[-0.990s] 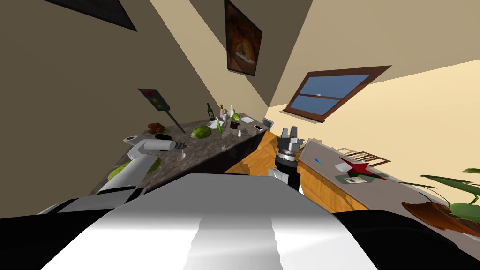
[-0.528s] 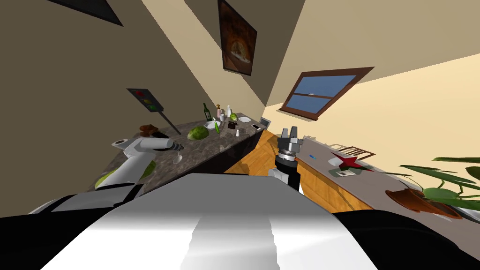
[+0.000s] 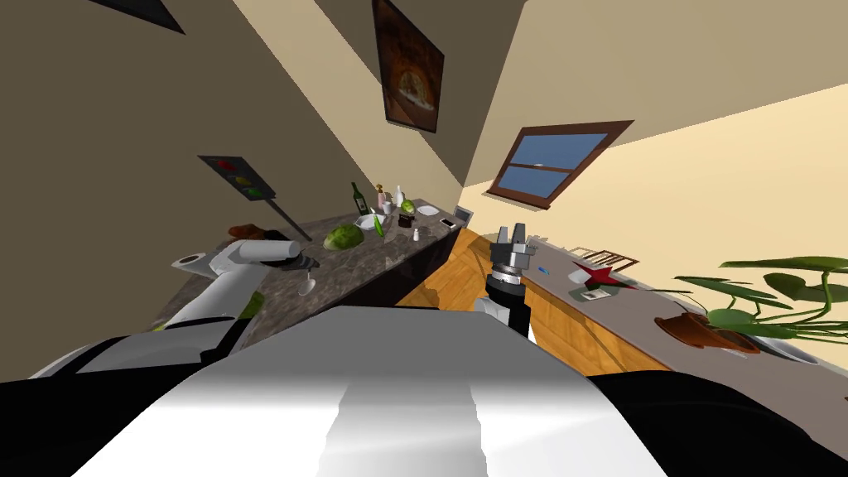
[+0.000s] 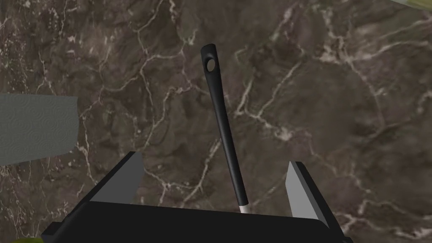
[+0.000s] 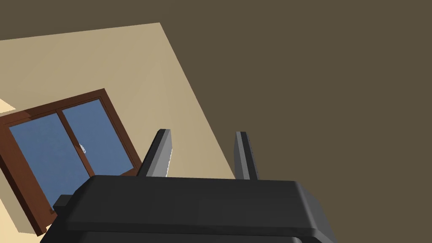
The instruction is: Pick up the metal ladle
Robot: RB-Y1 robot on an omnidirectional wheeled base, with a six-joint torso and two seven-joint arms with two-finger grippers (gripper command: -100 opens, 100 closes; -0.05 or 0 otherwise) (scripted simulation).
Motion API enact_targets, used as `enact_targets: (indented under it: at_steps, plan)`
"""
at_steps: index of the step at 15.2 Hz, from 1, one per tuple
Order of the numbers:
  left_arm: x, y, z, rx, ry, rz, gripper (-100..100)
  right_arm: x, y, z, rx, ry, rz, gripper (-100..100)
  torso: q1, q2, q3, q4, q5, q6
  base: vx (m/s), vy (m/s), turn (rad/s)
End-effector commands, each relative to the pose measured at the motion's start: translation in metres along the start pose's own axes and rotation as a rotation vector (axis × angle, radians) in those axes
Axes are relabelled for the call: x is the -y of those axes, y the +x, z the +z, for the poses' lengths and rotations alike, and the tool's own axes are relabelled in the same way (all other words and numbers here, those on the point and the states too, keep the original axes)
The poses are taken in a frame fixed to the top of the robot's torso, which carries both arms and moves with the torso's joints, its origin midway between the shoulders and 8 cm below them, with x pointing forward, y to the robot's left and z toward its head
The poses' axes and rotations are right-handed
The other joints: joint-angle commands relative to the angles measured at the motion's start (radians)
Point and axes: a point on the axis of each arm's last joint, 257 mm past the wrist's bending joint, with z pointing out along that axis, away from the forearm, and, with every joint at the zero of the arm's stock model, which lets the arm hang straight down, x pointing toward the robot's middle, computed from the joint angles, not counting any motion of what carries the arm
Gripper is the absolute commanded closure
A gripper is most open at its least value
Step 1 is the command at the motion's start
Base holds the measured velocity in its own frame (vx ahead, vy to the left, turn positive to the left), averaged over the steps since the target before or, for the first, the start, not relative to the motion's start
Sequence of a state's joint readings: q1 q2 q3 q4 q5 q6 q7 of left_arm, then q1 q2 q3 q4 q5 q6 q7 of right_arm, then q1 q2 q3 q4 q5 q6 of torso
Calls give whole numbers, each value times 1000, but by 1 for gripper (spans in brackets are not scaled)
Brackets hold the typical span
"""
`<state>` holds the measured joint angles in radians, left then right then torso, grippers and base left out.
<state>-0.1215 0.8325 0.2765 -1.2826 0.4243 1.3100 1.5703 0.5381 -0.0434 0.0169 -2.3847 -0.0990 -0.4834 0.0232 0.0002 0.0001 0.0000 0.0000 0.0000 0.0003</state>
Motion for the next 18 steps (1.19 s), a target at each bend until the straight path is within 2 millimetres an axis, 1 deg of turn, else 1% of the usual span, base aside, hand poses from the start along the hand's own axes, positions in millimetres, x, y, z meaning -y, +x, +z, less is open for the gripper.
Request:
enact_targets:
  at_steps: [1,2,3,5,6,7,8,9,10,11,13,14,15,16,17,18]
  plan:
    - [6,-12,0,58,-3,-53,-100,0,0,0,0,0,0,0,0,0,0,0,0,0,-6,9,-140]
    - [6,-15,0,70,-3,-53,-100,0,0,0,0,0,0,0,0,0,0,0,0,0,-4,8,-43]
    - [10,-20,-1,105,-6,-117,-100,0,0,0,0,0,0,0,0,0,0,0,0,-1,-4,7,-107]
    - [10,-28,-2,135,-5,-117,-100,0,0,0,0,0,0,0,0,0,0,0,0,0,-4,9,-89]
    - [14,-35,-3,174,-8,-176,-100,0,0,0,0,0,0,0,0,0,0,0,0,-1,-5,6,-94]
    - [14,-40,-4,196,-7,-176,-100,0,0,0,0,0,0,0,0,0,0,0,0,0,-6,7,-119]
    - [14,-40,-4,196,-7,-176,-100,0,0,0,0,0,0,0,0,0,0,0,0,0,-5,7,-47]
    - [16,-49,-6,242,-9,-231,-100,0,0,0,0,0,0,0,0,0,0,0,0,-1,-7,6,-106]
    - [16,-52,-7,254,-9,-231,-100,0,0,0,0,0,0,0,0,0,0,0,0,0,-7,9,-107]
    - [18,-57,-9,286,-11,-281,-100,0,0,0,0,0,0,0,0,0,0,0,0,0,-7,11,-105]
    - [17,-63,-10,307,-10,-280,-100,0,0,0,0,0,0,0,0,0,0,0,0,-1,-6,11,-62]
    - [18,-69,-12,342,-11,-324,-100,0,0,0,0,0,0,0,0,0,0,0,0,-1,-5,6,-97]
    - [18,-72,-14,356,-10,-324,-100,0,0,0,0,0,0,0,0,0,0,0,0,0,-5,8,-90]
    - [18,-79,-16,391,-11,-362,-100,0,0,0,0,0,0,0,0,0,0,0,0,-1,-6,9,-84]
    - [18,-81,-17,400,-10,-362,-100,0,0,0,0,0,0,0,0,0,0,0,0,0,-6,10,-75]
    - [18,-88,-20,437,-10,-394,-100,0,0,0,0,0,0,0,0,0,0,0,0,-1,-6,10,-89]
